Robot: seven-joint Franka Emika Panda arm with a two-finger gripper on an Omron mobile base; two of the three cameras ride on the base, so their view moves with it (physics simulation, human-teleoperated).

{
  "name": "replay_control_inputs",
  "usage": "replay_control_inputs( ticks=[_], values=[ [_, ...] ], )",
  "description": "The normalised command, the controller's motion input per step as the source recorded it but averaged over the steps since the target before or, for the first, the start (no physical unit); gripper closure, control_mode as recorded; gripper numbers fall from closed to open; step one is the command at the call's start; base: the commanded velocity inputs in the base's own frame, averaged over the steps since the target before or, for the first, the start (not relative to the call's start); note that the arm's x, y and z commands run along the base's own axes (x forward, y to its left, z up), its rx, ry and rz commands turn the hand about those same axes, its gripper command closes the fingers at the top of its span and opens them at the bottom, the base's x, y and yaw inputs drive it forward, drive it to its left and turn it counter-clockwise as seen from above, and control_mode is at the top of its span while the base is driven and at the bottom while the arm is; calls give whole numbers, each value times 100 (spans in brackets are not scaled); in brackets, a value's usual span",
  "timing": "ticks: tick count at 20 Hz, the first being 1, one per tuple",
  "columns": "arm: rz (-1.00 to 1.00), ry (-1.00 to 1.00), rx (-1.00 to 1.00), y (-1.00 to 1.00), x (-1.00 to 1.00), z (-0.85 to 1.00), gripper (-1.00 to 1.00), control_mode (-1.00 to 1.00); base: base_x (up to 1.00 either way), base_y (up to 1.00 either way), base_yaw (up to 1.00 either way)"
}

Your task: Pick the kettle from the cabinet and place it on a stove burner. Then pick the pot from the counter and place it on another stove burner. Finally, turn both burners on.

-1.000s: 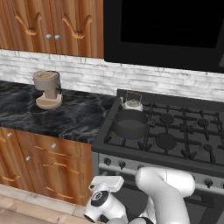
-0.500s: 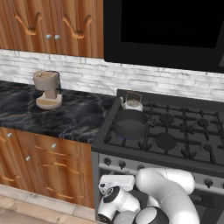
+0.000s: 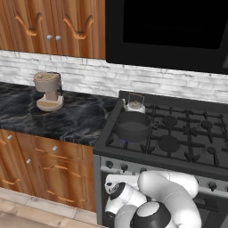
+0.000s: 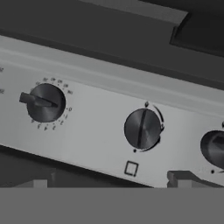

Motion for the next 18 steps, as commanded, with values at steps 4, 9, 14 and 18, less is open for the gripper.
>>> replay_control_inputs(
  ticks=[4,9,14,18],
  values=[
    [0,0,3,0,21,-6,-100,-100,0,0,0],
    [0,0,0,1,18,-30,-100,-100,0,0,0],
    [0,0,0,10,19,-32,-100,-100,0,0,0],
    [0,0,0,14,18,-28,-100,-100,0,0,0]
  ],
)
